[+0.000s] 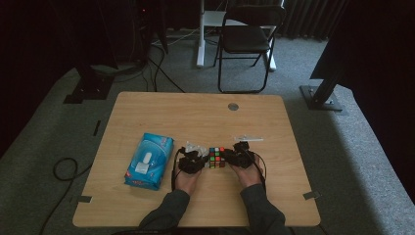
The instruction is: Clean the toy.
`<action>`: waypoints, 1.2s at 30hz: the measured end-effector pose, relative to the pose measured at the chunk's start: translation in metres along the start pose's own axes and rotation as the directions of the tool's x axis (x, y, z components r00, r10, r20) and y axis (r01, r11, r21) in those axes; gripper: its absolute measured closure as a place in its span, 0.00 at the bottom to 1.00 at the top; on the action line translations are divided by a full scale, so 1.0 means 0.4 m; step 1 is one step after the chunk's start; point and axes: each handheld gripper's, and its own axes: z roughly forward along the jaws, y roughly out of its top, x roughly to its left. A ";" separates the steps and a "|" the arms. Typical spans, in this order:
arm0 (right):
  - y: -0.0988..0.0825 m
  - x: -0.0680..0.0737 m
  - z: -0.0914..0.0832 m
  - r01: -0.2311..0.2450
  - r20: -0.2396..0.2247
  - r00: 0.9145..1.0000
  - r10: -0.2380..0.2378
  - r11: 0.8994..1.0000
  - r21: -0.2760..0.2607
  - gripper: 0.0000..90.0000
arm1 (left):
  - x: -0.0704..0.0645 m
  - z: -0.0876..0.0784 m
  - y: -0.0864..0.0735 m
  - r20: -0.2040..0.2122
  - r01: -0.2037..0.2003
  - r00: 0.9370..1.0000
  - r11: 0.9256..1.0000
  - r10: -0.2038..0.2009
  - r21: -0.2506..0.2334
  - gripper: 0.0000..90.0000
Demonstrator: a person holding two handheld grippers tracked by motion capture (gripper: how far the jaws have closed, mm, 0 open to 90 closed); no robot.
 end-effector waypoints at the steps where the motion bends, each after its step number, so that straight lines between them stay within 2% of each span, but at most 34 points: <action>1: 0.000 0.000 0.000 0.000 -0.001 1.000 0.000 1.000 0.000 0.75 | 0.000 -0.001 0.000 -0.001 -0.002 1.000 1.000 0.002 -0.002 0.95; 5: 0.000 -0.002 0.000 -0.001 -0.006 1.000 0.001 1.000 -0.002 0.75 | 0.000 -0.004 0.000 0.005 0.005 1.000 1.000 -0.005 -0.011 0.95; 10: -0.001 -0.002 0.000 -0.002 -0.006 1.000 0.002 1.000 -0.003 0.75 | -0.003 -0.041 0.022 0.001 0.001 1.000 0.997 -0.001 -0.076 0.94; 12: -0.001 -0.002 0.000 -0.002 -0.006 1.000 0.002 1.000 -0.003 0.75 | -0.003 -0.041 0.022 0.001 0.001 1.000 0.997 -0.001 -0.076 0.94; 13: -0.001 -0.002 0.000 -0.002 -0.006 1.000 0.002 1.000 -0.003 0.75 | -0.005 -0.063 0.036 0.013 0.001 1.000 0.995 0.001 -0.104 0.94; 16: -0.001 -0.002 0.000 -0.002 -0.006 1.000 0.002 1.000 -0.003 0.75 | -0.010 -0.081 0.044 0.029 -0.003 1.000 0.992 0.006 -0.124 0.94; 21: -0.001 -0.002 0.000 -0.004 -0.007 1.000 0.004 1.000 -0.004 0.75 | -0.025 -0.088 0.044 0.057 -0.012 0.998 0.994 0.018 -0.113 0.94; 24: -0.001 -0.002 0.000 -0.005 -0.007 1.000 0.005 1.000 -0.004 0.75 | -0.027 -0.084 0.042 0.060 -0.014 0.998 0.994 0.020 -0.104 0.94; 28: -0.001 -0.003 0.000 -0.005 -0.008 1.000 0.005 1.000 -0.004 0.75 | -0.025 -0.072 0.023 0.065 0.003 0.998 0.998 0.001 -0.069 0.94; 36: -0.002 -0.003 0.001 -0.007 -0.007 1.000 0.007 1.000 -0.007 0.76 | -0.020 -0.056 0.004 0.062 0.022 0.998 0.999 -0.019 -0.039 0.94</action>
